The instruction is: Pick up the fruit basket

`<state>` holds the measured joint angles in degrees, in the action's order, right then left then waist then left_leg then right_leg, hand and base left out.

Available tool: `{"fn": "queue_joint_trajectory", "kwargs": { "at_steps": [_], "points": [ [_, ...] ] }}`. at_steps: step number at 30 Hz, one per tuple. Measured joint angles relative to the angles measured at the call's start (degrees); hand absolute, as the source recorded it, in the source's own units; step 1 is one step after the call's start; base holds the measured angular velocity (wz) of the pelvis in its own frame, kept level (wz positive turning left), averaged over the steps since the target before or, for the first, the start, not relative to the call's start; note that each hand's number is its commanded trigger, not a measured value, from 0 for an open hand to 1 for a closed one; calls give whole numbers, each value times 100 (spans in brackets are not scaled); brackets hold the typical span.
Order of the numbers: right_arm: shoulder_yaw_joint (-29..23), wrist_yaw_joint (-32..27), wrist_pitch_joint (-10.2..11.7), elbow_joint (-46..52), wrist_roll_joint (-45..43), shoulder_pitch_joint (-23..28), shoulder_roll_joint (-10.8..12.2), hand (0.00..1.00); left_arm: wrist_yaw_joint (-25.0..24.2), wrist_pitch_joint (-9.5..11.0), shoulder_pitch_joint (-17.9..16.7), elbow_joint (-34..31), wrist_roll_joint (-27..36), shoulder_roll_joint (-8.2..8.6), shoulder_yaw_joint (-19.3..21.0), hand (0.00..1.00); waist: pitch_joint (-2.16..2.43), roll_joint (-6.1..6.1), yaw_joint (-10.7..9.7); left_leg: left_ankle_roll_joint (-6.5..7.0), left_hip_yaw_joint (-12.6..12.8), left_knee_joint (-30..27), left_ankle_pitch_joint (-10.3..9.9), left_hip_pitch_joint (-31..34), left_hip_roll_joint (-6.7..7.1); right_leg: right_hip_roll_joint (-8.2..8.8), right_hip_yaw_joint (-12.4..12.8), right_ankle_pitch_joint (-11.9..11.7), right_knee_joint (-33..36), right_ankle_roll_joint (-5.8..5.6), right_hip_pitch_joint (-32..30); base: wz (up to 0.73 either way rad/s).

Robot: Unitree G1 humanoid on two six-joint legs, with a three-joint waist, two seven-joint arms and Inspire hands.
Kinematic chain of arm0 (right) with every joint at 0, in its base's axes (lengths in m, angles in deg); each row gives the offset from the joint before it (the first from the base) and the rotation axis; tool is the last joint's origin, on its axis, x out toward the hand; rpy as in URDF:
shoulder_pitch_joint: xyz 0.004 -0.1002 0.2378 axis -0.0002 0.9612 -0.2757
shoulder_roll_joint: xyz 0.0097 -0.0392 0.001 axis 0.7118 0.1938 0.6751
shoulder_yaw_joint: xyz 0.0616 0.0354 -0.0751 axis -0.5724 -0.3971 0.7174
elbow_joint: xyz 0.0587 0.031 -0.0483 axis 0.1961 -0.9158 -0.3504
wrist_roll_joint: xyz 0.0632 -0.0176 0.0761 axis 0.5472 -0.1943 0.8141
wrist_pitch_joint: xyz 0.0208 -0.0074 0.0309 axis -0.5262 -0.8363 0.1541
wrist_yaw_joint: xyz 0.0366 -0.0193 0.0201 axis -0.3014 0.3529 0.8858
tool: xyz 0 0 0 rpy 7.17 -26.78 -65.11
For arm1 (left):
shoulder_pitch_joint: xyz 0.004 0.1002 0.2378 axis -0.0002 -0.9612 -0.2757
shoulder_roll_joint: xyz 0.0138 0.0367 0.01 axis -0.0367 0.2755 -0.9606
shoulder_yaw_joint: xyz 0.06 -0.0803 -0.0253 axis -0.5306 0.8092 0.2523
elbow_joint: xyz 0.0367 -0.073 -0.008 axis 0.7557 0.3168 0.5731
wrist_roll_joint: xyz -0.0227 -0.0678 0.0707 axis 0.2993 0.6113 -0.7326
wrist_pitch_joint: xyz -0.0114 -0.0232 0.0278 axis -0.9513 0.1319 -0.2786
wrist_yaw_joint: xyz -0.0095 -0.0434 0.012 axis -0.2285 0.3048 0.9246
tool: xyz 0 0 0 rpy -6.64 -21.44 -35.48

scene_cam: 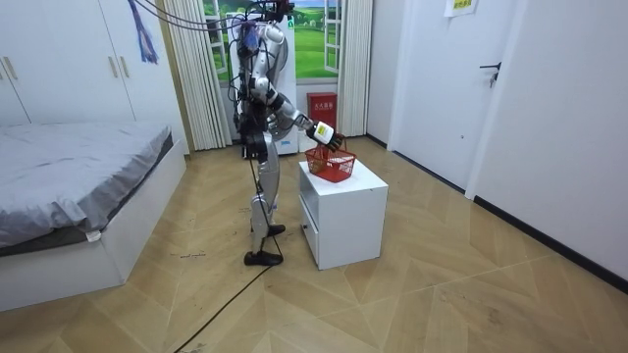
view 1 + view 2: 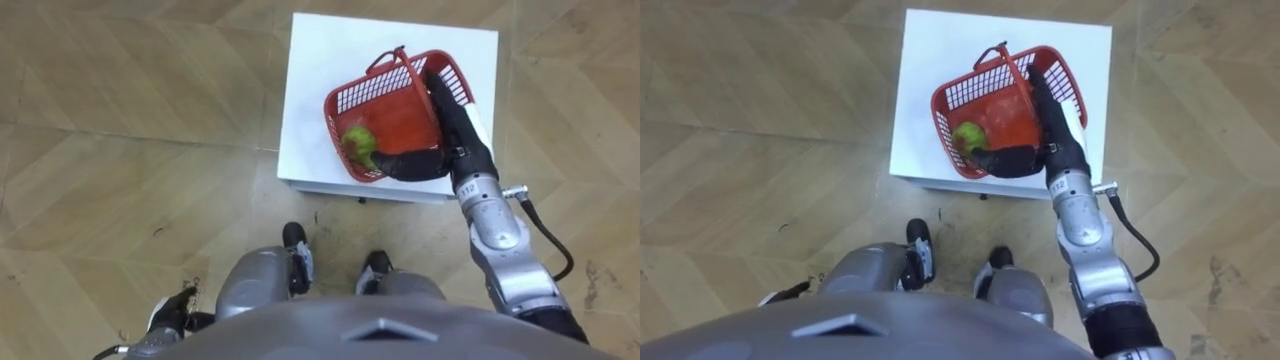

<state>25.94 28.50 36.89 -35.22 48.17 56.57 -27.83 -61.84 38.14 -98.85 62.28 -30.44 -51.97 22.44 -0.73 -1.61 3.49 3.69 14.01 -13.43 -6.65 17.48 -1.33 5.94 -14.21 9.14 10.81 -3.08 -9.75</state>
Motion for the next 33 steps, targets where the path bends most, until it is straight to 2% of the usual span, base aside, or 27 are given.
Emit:
{"fn": "queue_joint_trajectory", "kwargs": {
  "at_steps": [4, 7, 12, 15, 17, 22, 24, 26, 29, 33],
  "points": [
    [-5, -46, 11, 162, 233, 9, -4, 0, 5, -1, -13, -15, 0, 0, -1, 0, -1, -4, -12, -11, 7, 17, -10, -122, -4, -2, -4, 0, -3, 0, 106, 0],
    [-5, -103, 101, 377, 295, 18, -9, 0, 10, -2, -15, -9, -89, 0, 1, 0, 4, -18, -24, -13, 47, 69, -10, -252, -3, 1, 5, 0, -1, 0, 186, -7],
    [-156, -312, 115, 1112, -119, 78, -12, 0, 25, -20, -36, 0, -368, 1, 126, 0, 23, -49, -92, -25, 97, 119, -23, -435, -1, 6, -5, 0, -5, 0, 328, -6],
    [-290, -638, 260, 1321, -297, 90, -20, 0, 40, -49, -36, -8, -366, 5, 154, 0, 28, -50, -153, -38, 145, 117, -62, -605, -10, 4, 16, 0, -22, 0, 469, -10],
    [-340, -810, 343, 1418, -363, 211, -26, 0, 64, -47, -31, -41, -349, 18, 172, 0, 40, -13, -192, -45, 177, 123, -95, -726, -10, 3, 94, 0, -17, 0, 553, -15],
    [-397, -971, 348, 1392, -138, 433, -68, 0, 160, -69, -13, -186, -333, 23, 171, 0, 37, 33, -361, -47, 297, 262, -106, -1006, 10, 1, 307, 0, -19, 0, 705, -17],
    [-494, -1020, 404, 1174, -151, 549, -55, 0, 167, -107, -32, -200, -379, 11, 273, 0, 41, 40, -479, -58, 307, 276, -115, -1089, 11, 1, 308, 0, -26, 0, 775, -7],
    [-633, -1098, 414, 954, -204, 763, -53, 0, 165, -108, -114, -330, -451, 12, 414, 0, 54, 56, -512, -61, 317, 281, -134, -1142, 11, 1, 309, 0, -21, -1, 811, 0],
    [-831, -1290, 458, 98, -224, 1055, -46, 0, 195, -101, -296, -672, -449, 21, 622, 0, 63, 85, -617, -60, 318, 318, -153, -1270, 20, 6, 308, 0, -22, -1, 923, 0],
    [-1046, -1684, 481, -1292, -205, 1384, -62, 0, 337, 55, -378, -877, -222, 39, 729, 0, 67, 115, -627, -72, 409, 423, -161, -1475, 27, 8, 299, 2, -26, -3, 1037, -13]
  ]
}}
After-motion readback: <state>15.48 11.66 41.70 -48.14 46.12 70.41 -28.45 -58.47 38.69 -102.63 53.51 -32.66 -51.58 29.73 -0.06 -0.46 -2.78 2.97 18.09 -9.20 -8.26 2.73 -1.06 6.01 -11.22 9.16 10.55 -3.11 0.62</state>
